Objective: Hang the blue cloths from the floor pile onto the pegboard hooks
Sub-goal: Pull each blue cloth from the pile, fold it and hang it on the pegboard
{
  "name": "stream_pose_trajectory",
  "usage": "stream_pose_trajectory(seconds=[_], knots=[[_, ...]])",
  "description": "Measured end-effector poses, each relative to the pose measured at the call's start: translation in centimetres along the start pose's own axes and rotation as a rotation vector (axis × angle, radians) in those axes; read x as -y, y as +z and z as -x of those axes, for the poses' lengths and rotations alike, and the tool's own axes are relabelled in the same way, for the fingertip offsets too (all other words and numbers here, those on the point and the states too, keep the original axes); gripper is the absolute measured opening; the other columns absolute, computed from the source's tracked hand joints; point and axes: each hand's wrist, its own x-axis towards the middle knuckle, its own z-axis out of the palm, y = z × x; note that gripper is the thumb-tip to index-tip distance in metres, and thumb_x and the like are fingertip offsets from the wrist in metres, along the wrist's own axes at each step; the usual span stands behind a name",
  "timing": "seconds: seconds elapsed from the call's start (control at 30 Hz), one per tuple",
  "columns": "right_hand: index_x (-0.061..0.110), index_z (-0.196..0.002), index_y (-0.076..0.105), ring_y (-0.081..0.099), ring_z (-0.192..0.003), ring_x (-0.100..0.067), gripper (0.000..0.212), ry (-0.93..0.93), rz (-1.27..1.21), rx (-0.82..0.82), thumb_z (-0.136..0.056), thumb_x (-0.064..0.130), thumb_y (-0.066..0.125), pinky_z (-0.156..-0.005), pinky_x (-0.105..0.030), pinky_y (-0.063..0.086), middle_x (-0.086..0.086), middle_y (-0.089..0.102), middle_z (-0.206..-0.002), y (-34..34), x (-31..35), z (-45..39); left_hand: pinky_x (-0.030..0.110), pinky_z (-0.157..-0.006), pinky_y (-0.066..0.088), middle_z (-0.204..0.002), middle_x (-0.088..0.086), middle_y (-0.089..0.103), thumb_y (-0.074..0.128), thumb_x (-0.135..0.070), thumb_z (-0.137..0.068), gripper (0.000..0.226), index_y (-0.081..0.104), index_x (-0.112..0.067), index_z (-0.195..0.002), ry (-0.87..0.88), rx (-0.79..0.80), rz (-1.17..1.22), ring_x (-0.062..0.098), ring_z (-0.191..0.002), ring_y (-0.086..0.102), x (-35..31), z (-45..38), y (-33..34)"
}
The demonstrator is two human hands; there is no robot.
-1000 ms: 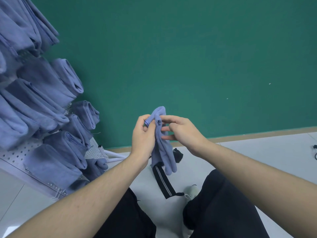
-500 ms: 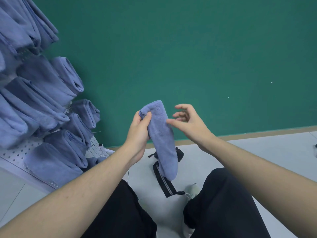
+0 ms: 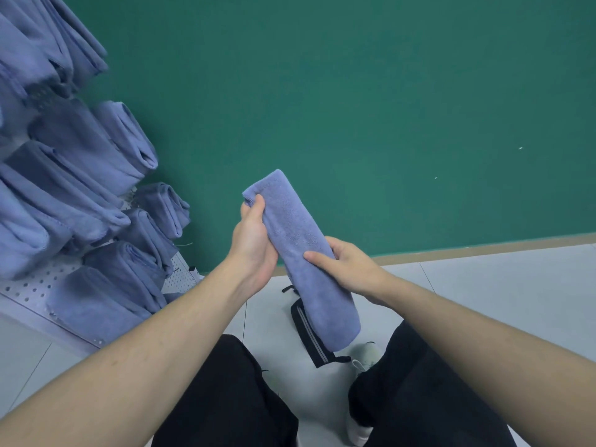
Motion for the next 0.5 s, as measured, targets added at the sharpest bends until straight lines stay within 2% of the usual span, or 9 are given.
stream_pose_trajectory(seconds=[0.1,0.2,0.33,0.4,0.5], knots=[[0.029,-0.116,0.065,0.069,-0.103,-0.009,0.025,0.018,0.035,-0.008,-0.093,0.038,0.068,-0.097,-0.037,0.055,0.012,0.073,-0.110,0.3,0.0,-0.5,0.041,-0.088,0.057,-0.115,0.003,0.068,0.039,-0.039,-0.108,0.020,0.050,-0.025,-0.116,-0.017,-0.068,0.031,0.019,-0.101,0.070,0.7,-0.2,-0.5],[0.033,-0.132,0.053,0.061,-0.112,-0.001,0.050,-0.020,0.052,-0.030,-0.088,0.043,0.073,-0.098,-0.027,0.049,0.020,0.063,-0.122,1.5,0.3,-0.8,0.033,-0.069,0.059,-0.109,0.002,0.068,0.037,-0.041,-0.108,0.030,0.048,-0.019,-0.124,-0.031,-0.155,0.070,0.016,-0.086,0.073,1.4,-0.2,-0.4],[0.025,-0.116,0.061,0.065,-0.105,-0.006,0.028,-0.013,0.062,-0.073,-0.096,0.044,0.062,-0.094,-0.030,0.051,0.013,0.069,-0.112,2.4,-0.4,-1.9,0.036,-0.078,0.056,-0.119,0.006,0.068,0.034,-0.042,-0.108,0.040,0.046,-0.016,-0.135,-0.084,-0.231,0.102,0.021,-0.098,0.071,2.0,-0.4,-1.3],[0.025,-0.110,0.066,0.067,-0.098,-0.006,0.019,0.012,0.026,-0.037,-0.096,0.038,0.063,-0.086,-0.025,0.052,0.011,0.072,-0.105,2.1,-0.9,-2.4,0.037,-0.082,0.055,-0.125,0.010,0.068,0.032,-0.041,-0.109,0.043,0.049,-0.013,-0.136,-0.117,-0.252,0.106,0.023,-0.106,0.070,2.6,-0.7,-2.7],[0.024,-0.102,0.068,0.066,-0.086,-0.002,0.010,0.020,0.033,-0.001,-0.097,0.031,0.064,-0.079,-0.021,0.048,0.013,0.072,-0.096,1.9,-1.6,-3.4,0.037,-0.083,0.056,-0.123,0.013,0.070,0.030,-0.033,-0.110,0.043,0.054,-0.006,-0.133,-0.180,-0.264,0.107,0.026,-0.110,0.069,3.2,-1.0,-4.8]])
